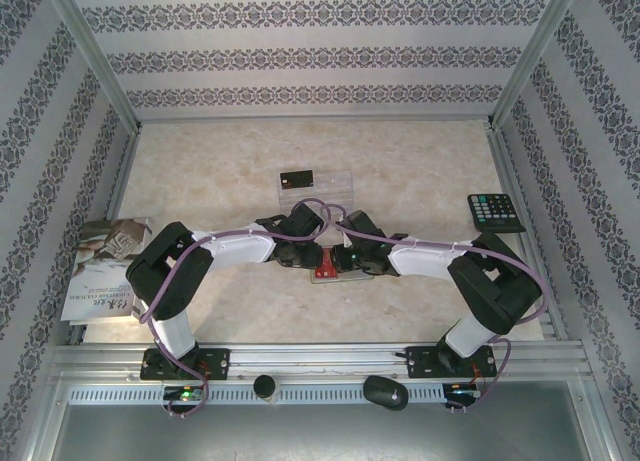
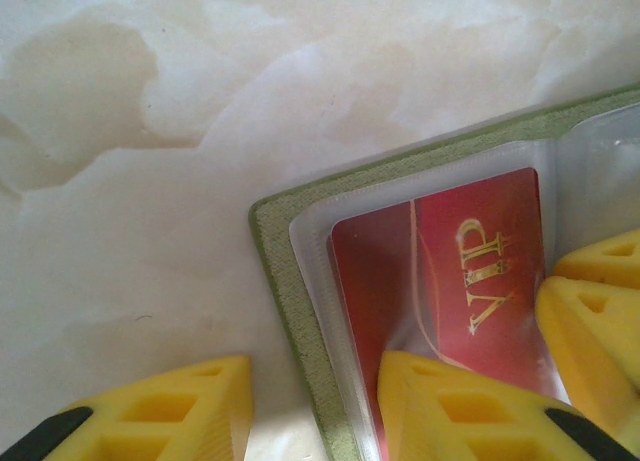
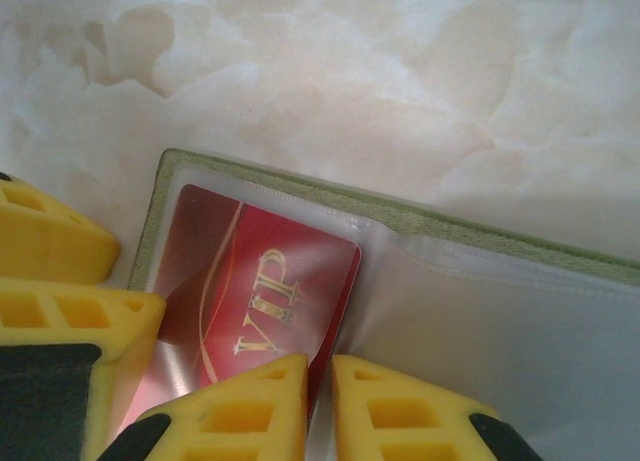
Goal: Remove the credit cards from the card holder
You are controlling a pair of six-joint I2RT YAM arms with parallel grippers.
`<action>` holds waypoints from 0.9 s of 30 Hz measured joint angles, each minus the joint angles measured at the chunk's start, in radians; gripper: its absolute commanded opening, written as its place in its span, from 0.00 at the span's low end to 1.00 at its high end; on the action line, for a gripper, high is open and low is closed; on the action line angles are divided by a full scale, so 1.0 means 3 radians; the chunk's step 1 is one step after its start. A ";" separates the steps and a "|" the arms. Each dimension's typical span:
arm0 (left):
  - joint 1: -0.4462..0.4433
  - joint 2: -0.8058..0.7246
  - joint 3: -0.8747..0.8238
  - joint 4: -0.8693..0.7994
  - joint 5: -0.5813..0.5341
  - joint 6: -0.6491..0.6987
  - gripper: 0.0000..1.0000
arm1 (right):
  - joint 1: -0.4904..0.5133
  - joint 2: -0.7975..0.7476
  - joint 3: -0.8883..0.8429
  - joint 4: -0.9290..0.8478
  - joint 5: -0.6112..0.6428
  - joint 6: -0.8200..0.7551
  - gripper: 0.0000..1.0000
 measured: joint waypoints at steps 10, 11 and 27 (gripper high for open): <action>0.0006 -0.0005 -0.0025 0.0041 0.0014 0.0000 0.38 | 0.0128 -0.0037 0.0038 -0.0174 0.0512 -0.0094 0.16; 0.0008 -0.0008 -0.0032 0.0048 0.0013 0.0000 0.38 | 0.0127 -0.0052 0.0032 -0.0197 0.0567 -0.0103 0.17; 0.0028 -0.0027 -0.0072 0.0108 0.0060 0.0000 0.40 | 0.0037 -0.0561 -0.0086 -0.0271 0.0590 -0.0373 0.44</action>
